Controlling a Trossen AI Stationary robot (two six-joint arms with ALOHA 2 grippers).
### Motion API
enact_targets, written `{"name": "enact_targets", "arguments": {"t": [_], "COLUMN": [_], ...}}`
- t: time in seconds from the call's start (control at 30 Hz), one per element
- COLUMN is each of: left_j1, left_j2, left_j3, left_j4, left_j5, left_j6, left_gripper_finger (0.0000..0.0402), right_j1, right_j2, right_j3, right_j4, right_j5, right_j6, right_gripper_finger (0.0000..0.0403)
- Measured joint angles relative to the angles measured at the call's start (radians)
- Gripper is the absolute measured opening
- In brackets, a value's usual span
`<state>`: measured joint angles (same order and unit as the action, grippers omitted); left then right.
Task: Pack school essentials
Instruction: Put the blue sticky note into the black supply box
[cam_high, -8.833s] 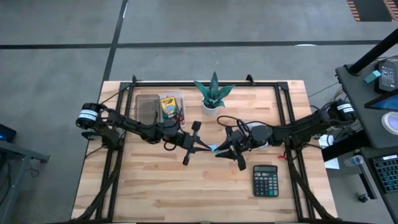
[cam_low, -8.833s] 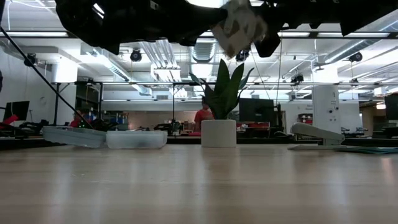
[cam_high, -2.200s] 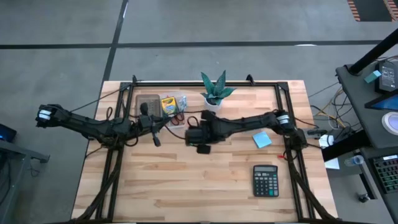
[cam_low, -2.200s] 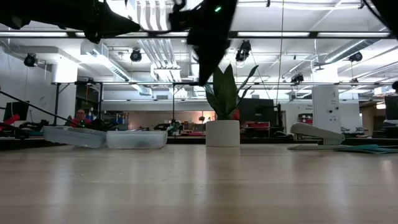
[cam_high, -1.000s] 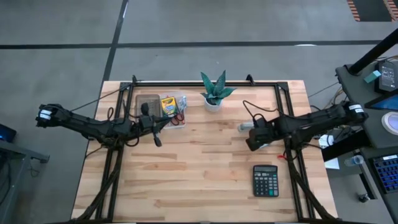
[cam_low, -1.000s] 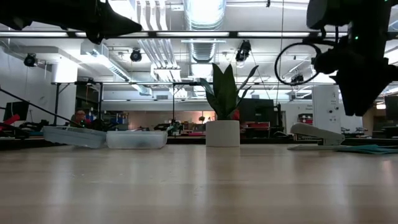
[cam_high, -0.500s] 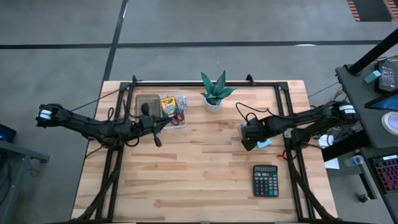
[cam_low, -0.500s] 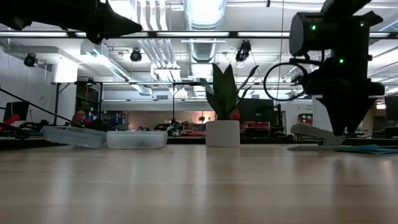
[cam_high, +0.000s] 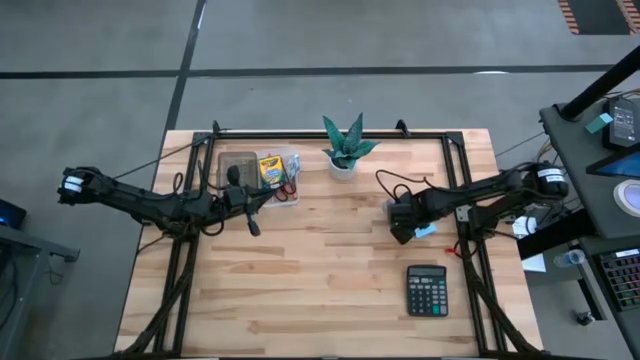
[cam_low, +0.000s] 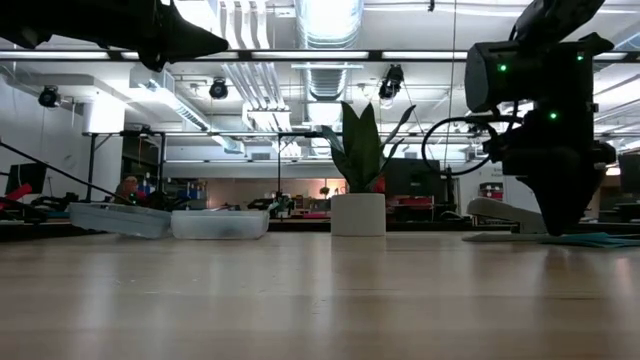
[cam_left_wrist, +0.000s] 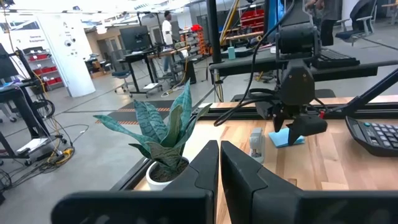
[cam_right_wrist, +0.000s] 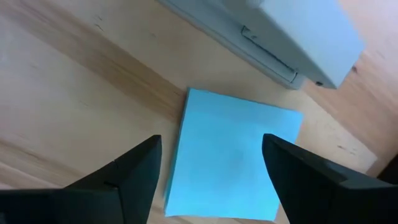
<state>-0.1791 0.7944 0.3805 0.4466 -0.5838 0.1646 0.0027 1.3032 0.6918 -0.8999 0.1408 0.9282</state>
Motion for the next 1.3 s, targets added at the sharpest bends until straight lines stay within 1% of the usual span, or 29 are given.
{"name": "enact_targets", "arguments": {"t": [0.1,0.23,0.33,0.5,0.6,0.7,1.1,1.3], "left_j1": [0.0,0.0,0.0,0.0,0.0,0.0,0.0,0.0], "left_j2": [0.0,0.0,0.0,0.0,0.0,0.0,0.0,0.0], "left_j3": [0.0,0.0,0.0,-0.001,-0.001,-0.001,-0.001,-0.001], "left_j4": [0.0,0.0,0.0,0.0,0.0,0.0,0.0,0.0], "left_j5": [0.0,0.0,0.0,0.0,0.0,0.0,0.0,0.0], "left_j6": [0.0,0.0,0.0,0.0,0.0,0.0,0.0,0.0], "left_gripper_finger": [0.0,0.0,0.0,0.0,0.0,0.0,0.0,0.0], "right_j1": [-0.012,-0.024,-0.023,-0.023,-0.023,-0.023,-0.022,-0.022], "right_j2": [-0.02,-0.042,-0.053,-0.052,-0.054,-0.054,-0.052,-0.052], "right_j3": [-0.017,-0.051,-0.074,-0.104,-0.127,-0.133,-0.135,-0.136], "right_j4": [0.001,0.006,0.019,0.048,0.081,0.09,0.121,0.139], "right_j5": [-0.019,-0.093,-0.122,-0.124,-0.121,-0.119,-0.121,-0.119], "right_j6": [-0.024,-0.059,-0.066,-0.077,-0.079,-0.079,-0.08,-0.092], "right_gripper_finger": [0.0268,0.0268,0.0267,0.0265,0.025,0.0223,0.0083,0.0021]}}
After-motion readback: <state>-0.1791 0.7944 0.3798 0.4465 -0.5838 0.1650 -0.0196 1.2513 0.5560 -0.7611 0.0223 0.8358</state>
